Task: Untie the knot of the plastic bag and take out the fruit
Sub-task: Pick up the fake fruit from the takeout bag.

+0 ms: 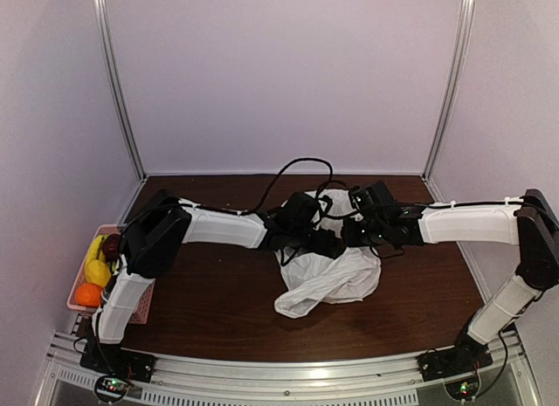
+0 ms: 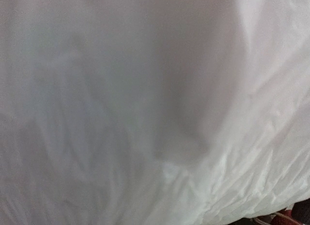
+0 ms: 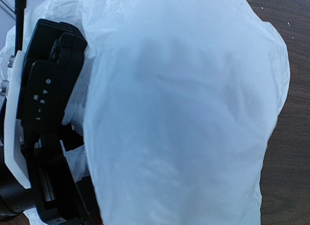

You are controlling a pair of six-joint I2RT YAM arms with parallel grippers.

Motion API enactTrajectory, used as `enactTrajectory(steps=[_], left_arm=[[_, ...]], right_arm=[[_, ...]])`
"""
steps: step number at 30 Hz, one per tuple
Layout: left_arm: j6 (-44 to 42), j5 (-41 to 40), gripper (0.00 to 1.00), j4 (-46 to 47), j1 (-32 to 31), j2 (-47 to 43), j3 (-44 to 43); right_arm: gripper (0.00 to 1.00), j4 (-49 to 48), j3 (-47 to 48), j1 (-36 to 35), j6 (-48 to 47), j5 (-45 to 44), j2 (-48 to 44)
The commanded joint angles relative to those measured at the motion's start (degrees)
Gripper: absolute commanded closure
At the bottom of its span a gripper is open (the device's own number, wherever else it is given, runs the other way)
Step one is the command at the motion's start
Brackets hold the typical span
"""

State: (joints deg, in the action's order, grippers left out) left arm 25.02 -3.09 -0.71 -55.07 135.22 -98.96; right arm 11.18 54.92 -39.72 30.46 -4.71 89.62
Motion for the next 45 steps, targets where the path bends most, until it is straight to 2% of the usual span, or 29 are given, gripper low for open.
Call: enactTrajectory(steps=[1,9,16,25,29,36,39,45], left_arm=[[-1.7,-1.6,0.53,-4.3,0.7,1.2,-0.1],[-2.5,2.9,0.57,-0.5,0.7,-9.6,5.4],[-2.1,11.2,0.58,-1.4,0.7,-20.8,15.1],[2.7,21.6,0.59,-0.9,0.6,-33.8,26.1],[2.9,21.5,0.59,-3.4,0.6,-40.4,29.1],[0.2,16.2,0.58,-15.5,1.9,-50.1,31.1],[-0.6,14.2,0.58,-20.7,5.5,-53.9,33.5],[-0.7,13.1,0.57,-28.2,16.9,-61.9,39.3]], right_arm=[[0.77,0.6,1.3,0.3,1.0,0.1,1.0],[0.77,1.6,2.1,0.4,1.0,-0.8,-0.7],[0.77,2.0,2.5,0.5,0.8,-1.2,-1.6],[0.77,2.2,2.3,0.5,0.2,-1.2,-2.2],[0.77,1.7,2.1,0.5,0.0,-1.1,-2.2],[0.77,1.2,1.3,0.5,-0.3,-1.1,-2.6],[0.77,1.4,1.0,0.5,-0.7,-1.4,-3.0],[0.77,1.5,0.2,0.4,-1.0,-2.0,-4.3]])
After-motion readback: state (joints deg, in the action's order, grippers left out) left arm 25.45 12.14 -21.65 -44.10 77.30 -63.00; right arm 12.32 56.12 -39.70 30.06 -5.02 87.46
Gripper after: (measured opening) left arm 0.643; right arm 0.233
